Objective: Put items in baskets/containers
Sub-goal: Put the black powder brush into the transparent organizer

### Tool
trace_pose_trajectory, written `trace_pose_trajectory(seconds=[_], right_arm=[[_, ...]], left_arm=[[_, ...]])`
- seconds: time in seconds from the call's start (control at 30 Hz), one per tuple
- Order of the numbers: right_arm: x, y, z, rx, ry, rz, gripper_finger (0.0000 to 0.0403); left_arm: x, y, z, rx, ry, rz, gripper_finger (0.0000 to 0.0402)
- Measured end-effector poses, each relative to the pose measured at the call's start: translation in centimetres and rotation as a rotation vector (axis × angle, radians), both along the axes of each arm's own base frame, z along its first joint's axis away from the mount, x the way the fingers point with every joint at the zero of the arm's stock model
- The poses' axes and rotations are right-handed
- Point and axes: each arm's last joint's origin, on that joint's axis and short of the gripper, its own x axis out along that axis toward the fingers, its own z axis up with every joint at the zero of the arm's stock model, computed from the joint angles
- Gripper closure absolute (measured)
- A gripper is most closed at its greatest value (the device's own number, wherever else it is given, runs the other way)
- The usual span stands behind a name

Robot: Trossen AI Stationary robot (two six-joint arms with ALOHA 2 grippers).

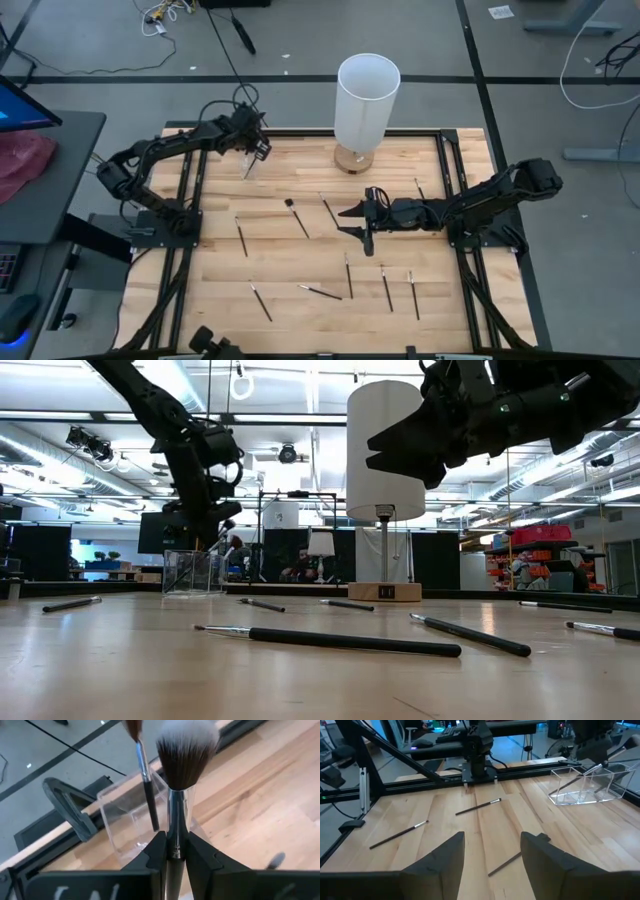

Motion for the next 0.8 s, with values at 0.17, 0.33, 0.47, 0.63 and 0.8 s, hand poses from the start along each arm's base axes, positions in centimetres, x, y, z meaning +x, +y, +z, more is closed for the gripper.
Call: trace_pose_trajectory(seconds=[0.17, 0.33, 0.47, 0.63, 0.8], right_arm=[[0.0, 0.0, 0.0, 0.001, 0.0, 0.0, 0.0206], [0.0, 0.0, 0.0, 0.001, 0.0, 0.0, 0.0206], [0.0, 0.0, 0.0, 0.002, 0.0, 0.0, 0.0206], [0.0, 0.0, 0.0, 0.002, 0.0, 0.0, 0.0206], [0.0, 0.0, 0.0, 0.001, 0.0, 0.0, 0.0206]], left_arm=[[-0.5, -0.5, -1.3, -0.029, 0.023, 0.004, 0.035], [-0.6, -0.9, -2.3, -0.021, 0.019, -0.003, 0.0346], [-0.6, -0.9, -2.4, -0.02, 0.014, -0.005, 0.0344], [-0.6, -0.9, -2.3, -0.017, 0.012, -0.002, 0.034], [-0.6, -0.9, -2.4, -0.03, -0.001, -0.012, 0.0322]])
